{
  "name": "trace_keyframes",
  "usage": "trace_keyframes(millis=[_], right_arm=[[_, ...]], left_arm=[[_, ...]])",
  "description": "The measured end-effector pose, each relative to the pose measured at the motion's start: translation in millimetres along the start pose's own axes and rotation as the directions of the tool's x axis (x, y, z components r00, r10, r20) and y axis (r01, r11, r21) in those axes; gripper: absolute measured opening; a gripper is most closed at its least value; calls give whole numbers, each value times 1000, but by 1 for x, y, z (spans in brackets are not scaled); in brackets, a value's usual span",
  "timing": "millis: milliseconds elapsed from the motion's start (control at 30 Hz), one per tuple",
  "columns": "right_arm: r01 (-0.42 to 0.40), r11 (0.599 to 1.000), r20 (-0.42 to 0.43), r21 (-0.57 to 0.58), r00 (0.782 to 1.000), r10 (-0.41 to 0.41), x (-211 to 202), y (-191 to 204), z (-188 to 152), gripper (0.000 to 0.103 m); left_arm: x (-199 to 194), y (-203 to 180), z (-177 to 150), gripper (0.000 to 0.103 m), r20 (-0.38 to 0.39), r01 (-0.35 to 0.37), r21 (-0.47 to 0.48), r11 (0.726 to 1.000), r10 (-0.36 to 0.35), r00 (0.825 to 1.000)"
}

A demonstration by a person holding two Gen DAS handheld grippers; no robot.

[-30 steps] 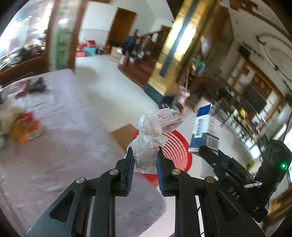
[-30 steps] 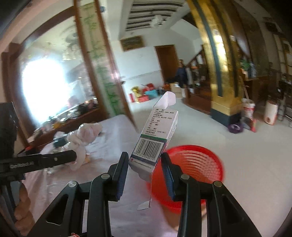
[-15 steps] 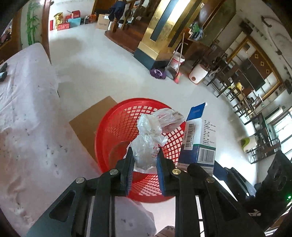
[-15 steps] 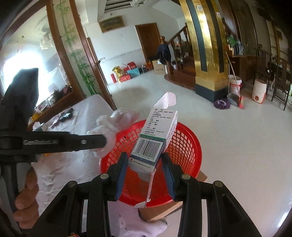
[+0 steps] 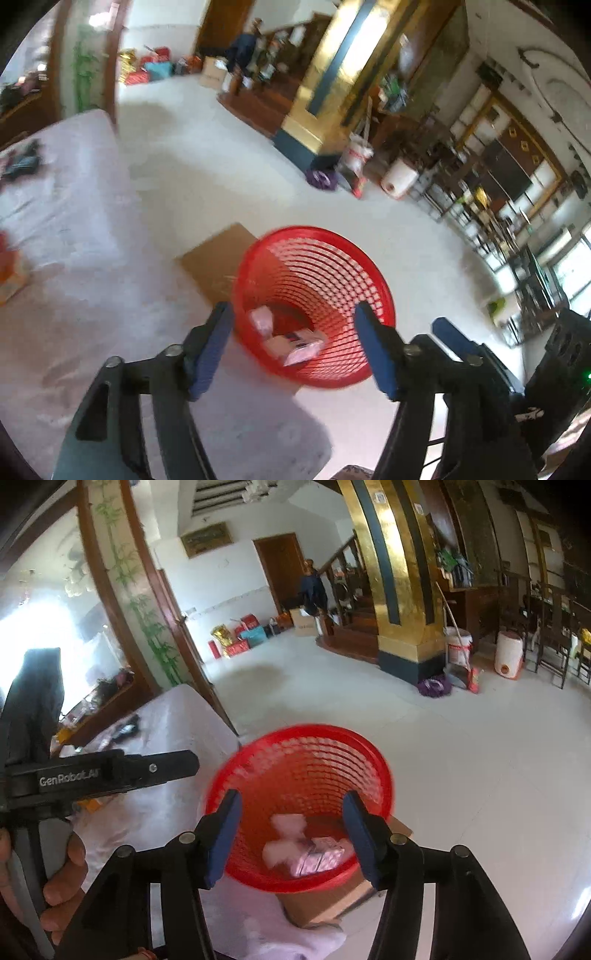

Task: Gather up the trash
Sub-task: 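Carry both items over the red basket and open both tools to drop them, then move both open tools back over the table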

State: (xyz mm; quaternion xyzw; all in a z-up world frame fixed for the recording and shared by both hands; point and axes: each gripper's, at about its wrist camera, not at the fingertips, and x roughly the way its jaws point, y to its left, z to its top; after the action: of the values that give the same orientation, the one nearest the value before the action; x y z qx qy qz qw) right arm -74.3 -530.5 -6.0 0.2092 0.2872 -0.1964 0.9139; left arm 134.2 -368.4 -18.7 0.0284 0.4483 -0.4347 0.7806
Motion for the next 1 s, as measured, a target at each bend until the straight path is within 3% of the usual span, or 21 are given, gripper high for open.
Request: trace_keyframes(millis=[100,233,400,633,867,1000], right_arm=[[-56,998,52,-34,997,58,-18,33,-2,75],[-170,981,84,-91,980,178,-35,91,-13,80],[-313,946,40,-87,947,318,-36,159,-29,83],[-377,922,-24,-86,926,376,-38,220,-50,83],[-398,909,-63,-123,917,393,-21,265,-49,83],[-421,897,-101,-136,906,411,4,283,-42,83]], left_arm=[[-48,24,-18,78,87,-74,-28,997,76,993],[-120,67,-51,83,175,-175,-101,979,190,966],[-200,122,-88,84,231,-272,-208,939,318,920],[-276,191,-129,84,262,-330,-340,880,426,866],[-304,254,-136,84,271,-317,-428,846,455,848],[-297,274,-119,84,258,-312,-428,848,446,857]])
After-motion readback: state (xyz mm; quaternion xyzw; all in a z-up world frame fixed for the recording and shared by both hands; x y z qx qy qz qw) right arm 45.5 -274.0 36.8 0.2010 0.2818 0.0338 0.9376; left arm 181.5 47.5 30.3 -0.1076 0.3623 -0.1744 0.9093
